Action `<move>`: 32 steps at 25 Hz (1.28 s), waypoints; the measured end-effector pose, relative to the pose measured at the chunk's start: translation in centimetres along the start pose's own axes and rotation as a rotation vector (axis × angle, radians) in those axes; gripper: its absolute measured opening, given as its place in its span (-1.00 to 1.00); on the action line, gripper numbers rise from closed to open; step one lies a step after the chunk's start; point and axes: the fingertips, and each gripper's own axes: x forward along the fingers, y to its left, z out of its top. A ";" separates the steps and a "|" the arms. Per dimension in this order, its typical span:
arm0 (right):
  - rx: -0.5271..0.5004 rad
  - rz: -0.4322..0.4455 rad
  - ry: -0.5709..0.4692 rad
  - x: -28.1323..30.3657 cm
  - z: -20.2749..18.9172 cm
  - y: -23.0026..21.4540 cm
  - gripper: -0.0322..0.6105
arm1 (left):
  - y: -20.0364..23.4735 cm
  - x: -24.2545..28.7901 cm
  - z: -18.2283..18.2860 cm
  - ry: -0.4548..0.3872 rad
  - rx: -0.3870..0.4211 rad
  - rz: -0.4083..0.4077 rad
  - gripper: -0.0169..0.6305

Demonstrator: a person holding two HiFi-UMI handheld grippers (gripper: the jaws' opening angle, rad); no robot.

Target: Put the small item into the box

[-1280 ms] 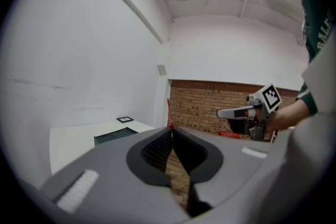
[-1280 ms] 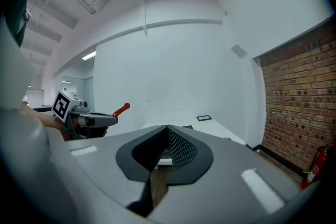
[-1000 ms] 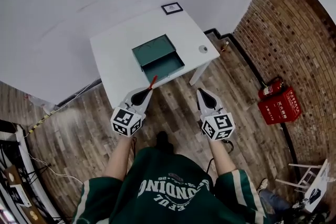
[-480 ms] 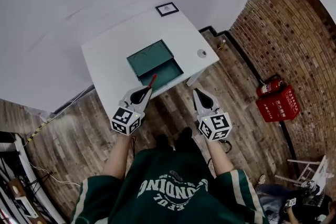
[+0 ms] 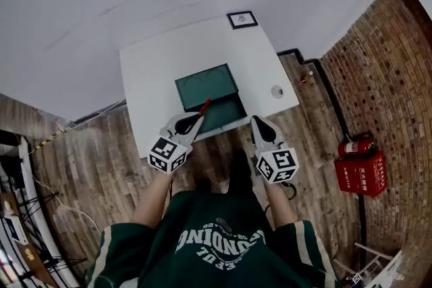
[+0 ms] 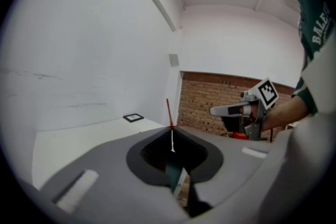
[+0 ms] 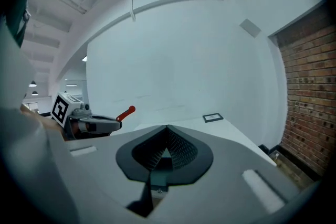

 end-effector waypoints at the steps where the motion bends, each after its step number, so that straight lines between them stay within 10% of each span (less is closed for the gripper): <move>1: -0.001 0.025 0.005 1.0 0.2 -0.5 -0.89 | 0.5 0.5 0.0 0.004 -0.005 0.020 -0.77; 17: -0.178 0.412 0.084 11.6 4.5 -4.5 -0.89 | 3.3 4.8 1.0 0.057 -0.053 0.328 -0.77; 32: -0.119 0.428 0.125 13.3 3.0 -3.5 -0.89 | 2.6 7.9 -5.4 0.273 -0.012 0.170 -0.77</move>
